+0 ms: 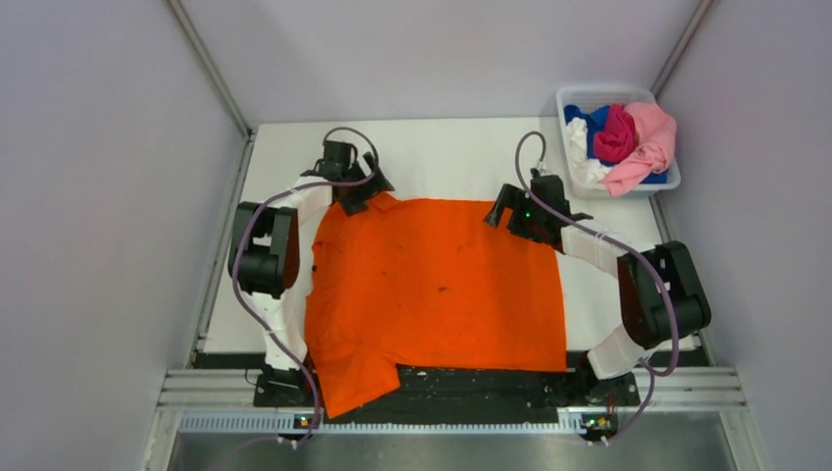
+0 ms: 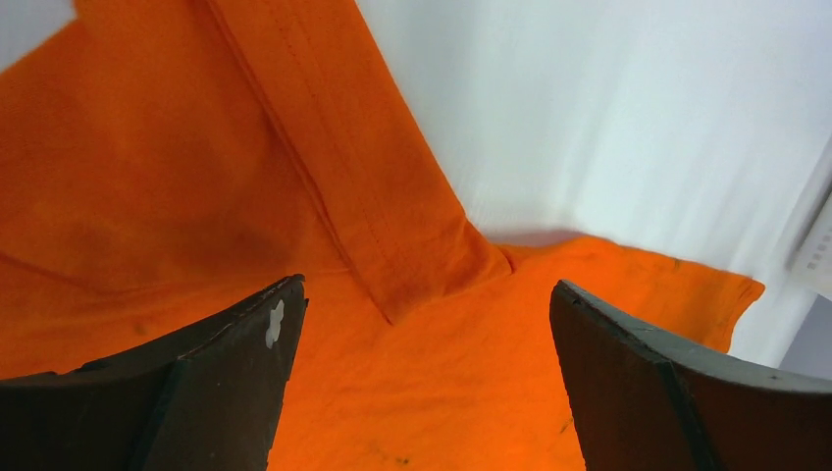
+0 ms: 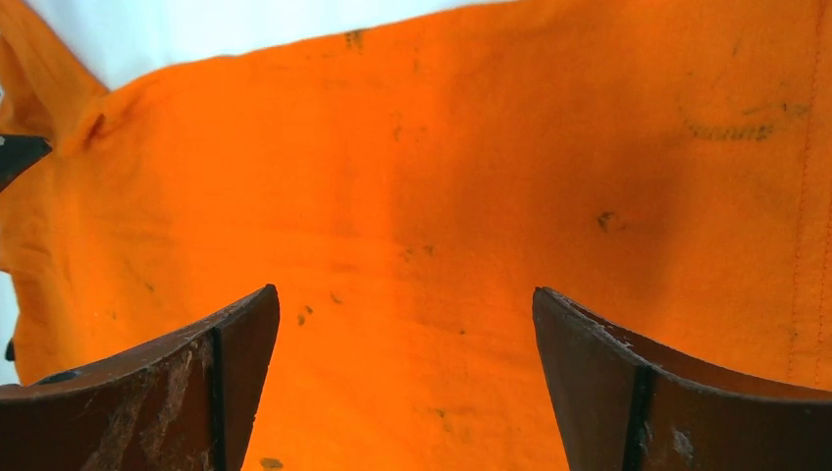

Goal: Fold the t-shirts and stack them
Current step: Flatten out the tshirt

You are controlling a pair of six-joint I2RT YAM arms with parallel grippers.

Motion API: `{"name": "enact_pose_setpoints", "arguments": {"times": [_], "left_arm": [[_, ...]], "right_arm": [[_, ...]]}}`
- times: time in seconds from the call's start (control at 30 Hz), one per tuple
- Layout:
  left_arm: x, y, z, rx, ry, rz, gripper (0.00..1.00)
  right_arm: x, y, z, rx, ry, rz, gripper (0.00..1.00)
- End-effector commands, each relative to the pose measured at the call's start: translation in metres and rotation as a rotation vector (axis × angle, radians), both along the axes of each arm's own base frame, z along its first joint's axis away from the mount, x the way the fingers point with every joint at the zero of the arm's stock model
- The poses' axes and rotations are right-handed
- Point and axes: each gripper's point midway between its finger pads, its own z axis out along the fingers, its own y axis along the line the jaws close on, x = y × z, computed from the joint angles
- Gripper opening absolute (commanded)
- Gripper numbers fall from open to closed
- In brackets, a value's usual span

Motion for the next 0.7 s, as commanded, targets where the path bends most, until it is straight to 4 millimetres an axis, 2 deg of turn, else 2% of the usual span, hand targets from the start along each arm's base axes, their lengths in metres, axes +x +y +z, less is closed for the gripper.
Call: {"name": "enact_pose_setpoints", "arguments": {"times": [0.0, 0.2, 0.4, 0.53, 0.67], "left_arm": [[0.029, -0.017, 0.017, -0.09, -0.091, -0.003, 0.99], [0.039, -0.022, 0.001, -0.107, -0.065, -0.002, 0.99], [0.051, -0.032, 0.008, -0.157, -0.091, -0.013, 0.99], [0.067, -0.036, 0.013, -0.174, -0.13, -0.013, 0.99], [0.093, -0.046, 0.012, -0.229, -0.147, 0.004, 0.99]], "right_arm": [[-0.004, 0.002, -0.007, -0.015, 0.006, 0.024, 0.99], [-0.003, -0.001, -0.01, -0.032, 0.005, 0.015, 0.99], [-0.008, -0.004, -0.016, -0.047, 0.036, 0.013, 0.99], [-0.009, -0.005, -0.017, -0.053, 0.047, 0.012, 0.99], [-0.009, -0.006, -0.017, -0.059, 0.045, 0.006, 0.99]]}}
